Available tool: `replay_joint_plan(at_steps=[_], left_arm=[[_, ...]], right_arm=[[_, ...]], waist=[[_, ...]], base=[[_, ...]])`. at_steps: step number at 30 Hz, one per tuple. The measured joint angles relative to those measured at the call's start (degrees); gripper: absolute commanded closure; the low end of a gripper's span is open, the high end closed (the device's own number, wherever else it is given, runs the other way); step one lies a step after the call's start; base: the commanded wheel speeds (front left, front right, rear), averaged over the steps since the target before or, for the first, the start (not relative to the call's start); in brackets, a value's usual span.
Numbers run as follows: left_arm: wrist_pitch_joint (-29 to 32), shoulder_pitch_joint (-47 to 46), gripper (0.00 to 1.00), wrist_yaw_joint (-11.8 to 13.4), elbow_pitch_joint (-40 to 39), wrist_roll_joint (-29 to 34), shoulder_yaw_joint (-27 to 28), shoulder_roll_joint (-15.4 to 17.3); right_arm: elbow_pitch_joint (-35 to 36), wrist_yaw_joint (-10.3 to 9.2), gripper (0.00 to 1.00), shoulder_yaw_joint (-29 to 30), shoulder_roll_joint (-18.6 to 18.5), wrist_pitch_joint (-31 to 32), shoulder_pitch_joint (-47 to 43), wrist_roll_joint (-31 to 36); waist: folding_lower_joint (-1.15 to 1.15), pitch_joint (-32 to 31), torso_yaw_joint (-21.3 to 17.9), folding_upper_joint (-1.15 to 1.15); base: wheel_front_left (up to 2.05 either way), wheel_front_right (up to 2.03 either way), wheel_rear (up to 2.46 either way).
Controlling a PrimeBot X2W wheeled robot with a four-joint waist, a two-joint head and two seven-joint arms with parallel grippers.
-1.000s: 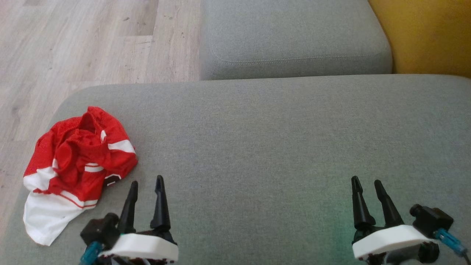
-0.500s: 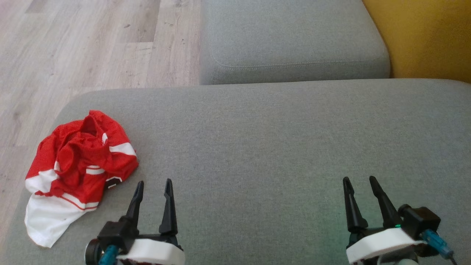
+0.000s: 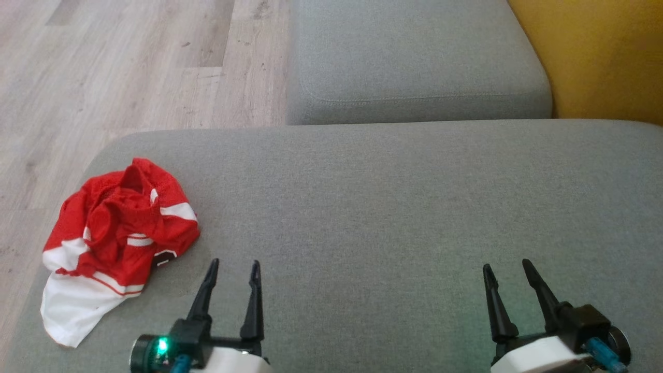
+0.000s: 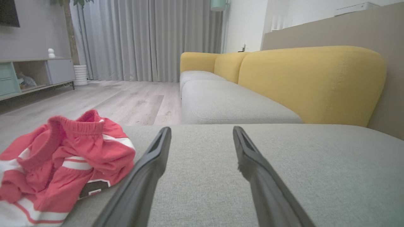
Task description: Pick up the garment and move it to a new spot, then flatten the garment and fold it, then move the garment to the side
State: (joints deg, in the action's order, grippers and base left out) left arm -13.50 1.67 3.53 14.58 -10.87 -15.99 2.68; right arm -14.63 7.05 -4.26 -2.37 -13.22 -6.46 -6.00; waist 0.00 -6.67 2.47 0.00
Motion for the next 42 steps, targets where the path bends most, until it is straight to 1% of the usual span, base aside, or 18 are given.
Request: replay_joint_plan(at_steps=[6,19,23,26,29,38,39,40,42], left_arm=[[-0.8,0.0,0.0,0.0,0.7,3.4,-0.8,0.0],[-0.8,0.2,0.0,-0.1,2.0,3.4,-0.7,0.1],[-0.8,0.2,0.0,-0.5,2.0,3.4,-0.6,0.1],[-0.8,0.2,0.0,-0.5,1.7,3.6,-0.4,0.1],[-0.8,0.1,0.0,-0.5,1.5,3.9,-0.1,0.1],[-0.8,0.0,0.0,-0.6,0.4,5.6,4.6,0.2],[-0.8,0.0,0.0,-0.6,0.4,5.6,4.6,0.2],[-0.8,0.0,0.0,-0.5,-0.4,5.9,6.0,0.3],[-0.8,0.1,0.0,-0.5,-1.1,5.9,7.6,0.3]], right_arm=[[0.0,0.01,0.0,0.6,0.0,-1.0,-0.2,3.4],[-0.2,0.01,0.0,1.2,0.0,-1.0,-0.5,3.5],[-0.2,0.01,0.0,1.4,0.0,-1.0,-1.6,3.3],[-0.2,0.01,0.0,1.7,0.0,-1.0,-1.7,2.9],[-0.2,0.01,0.0,1.7,0.0,-1.1,-1.7,2.4],[-0.1,0.01,0.0,1.2,0.0,-1.2,-1.0,1.5],[-0.1,0.01,0.0,1.2,0.0,-1.2,-1.0,1.5],[-0.1,0.01,0.0,1.0,0.0,-1.2,-0.8,1.5],[-0.1,0.01,0.0,0.6,0.0,-1.2,0.5,1.6]], waist=[[0.0,-0.7,0.4,0.0],[0.0,-0.9,0.4,0.0],[0.0,-0.8,1.5,0.0],[0.0,-0.6,3.4,0.0],[0.0,-0.3,6.2,0.0],[0.01,0.9,16.9,0.0],[0.01,0.9,16.9,0.0],[0.0,1.3,19.2,0.0],[0.0,2.1,21.0,0.0]], base=[[0.0,0.0,0.0],[0.0,0.0,0.0],[0.0,0.0,0.0],[0.0,0.0,0.0],[0.0,0.0,0.0],[0.0,0.0,0.0],[0.0,0.0,0.0],[0.0,0.0,0.0],[0.0,0.0,0.0]])
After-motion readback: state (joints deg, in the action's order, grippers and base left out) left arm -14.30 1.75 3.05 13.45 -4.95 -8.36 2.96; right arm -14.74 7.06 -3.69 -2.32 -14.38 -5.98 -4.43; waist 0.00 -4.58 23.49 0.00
